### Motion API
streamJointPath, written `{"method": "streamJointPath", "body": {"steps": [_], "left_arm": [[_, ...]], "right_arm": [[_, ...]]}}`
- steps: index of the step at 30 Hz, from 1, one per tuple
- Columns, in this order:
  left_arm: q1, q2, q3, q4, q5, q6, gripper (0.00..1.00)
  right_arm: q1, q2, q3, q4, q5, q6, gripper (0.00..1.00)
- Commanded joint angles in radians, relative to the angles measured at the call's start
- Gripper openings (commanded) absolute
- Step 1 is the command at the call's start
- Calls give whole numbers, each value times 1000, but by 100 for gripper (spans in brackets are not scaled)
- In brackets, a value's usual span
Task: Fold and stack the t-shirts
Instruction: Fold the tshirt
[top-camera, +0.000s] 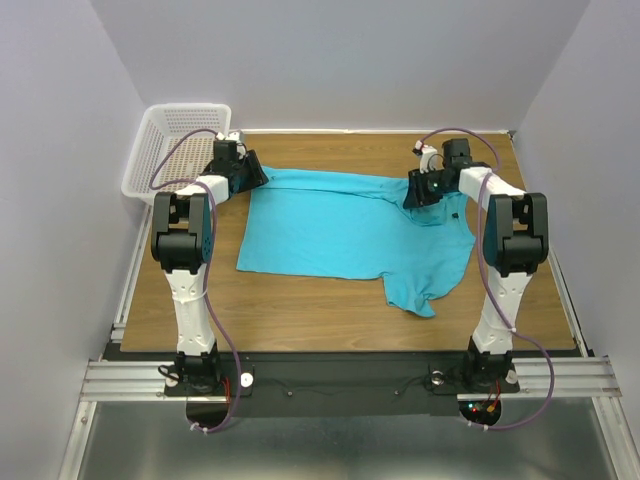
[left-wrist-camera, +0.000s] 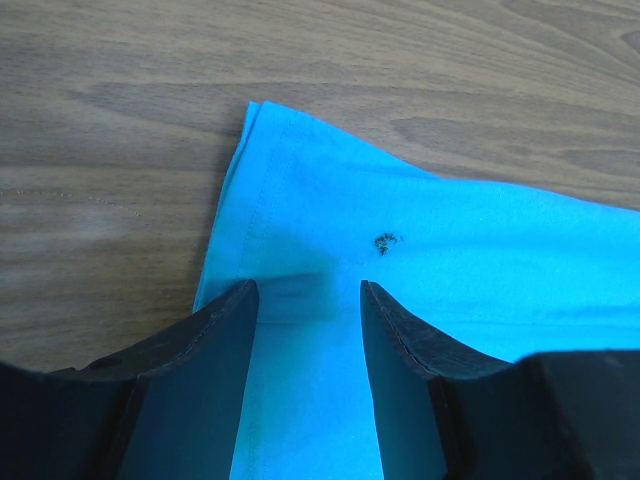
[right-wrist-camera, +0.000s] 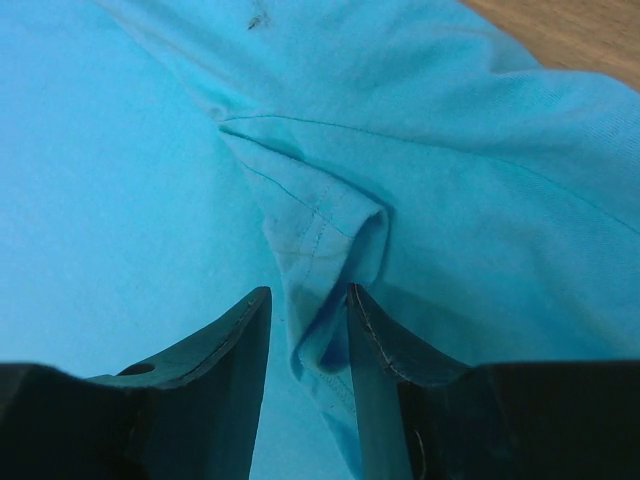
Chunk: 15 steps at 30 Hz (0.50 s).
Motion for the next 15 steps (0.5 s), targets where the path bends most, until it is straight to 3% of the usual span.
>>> {"method": "streamJointPath", "body": {"steps": [1,11,14,15], "left_arm": [[8,9,28,-34,2,12,57],[8,9,26,-29,8,8,57],[8,8,26,-29,8,8,57],[8,8,28,-29,10,8,57]], "right_arm": [[11,-8,-14,-7,-16,2,41],[21,-8,-20,-15,11,-3,20],[24,-13,-22,-18,4,-9,9],[25,-16,-23,-19,-7,-16,1]]}}
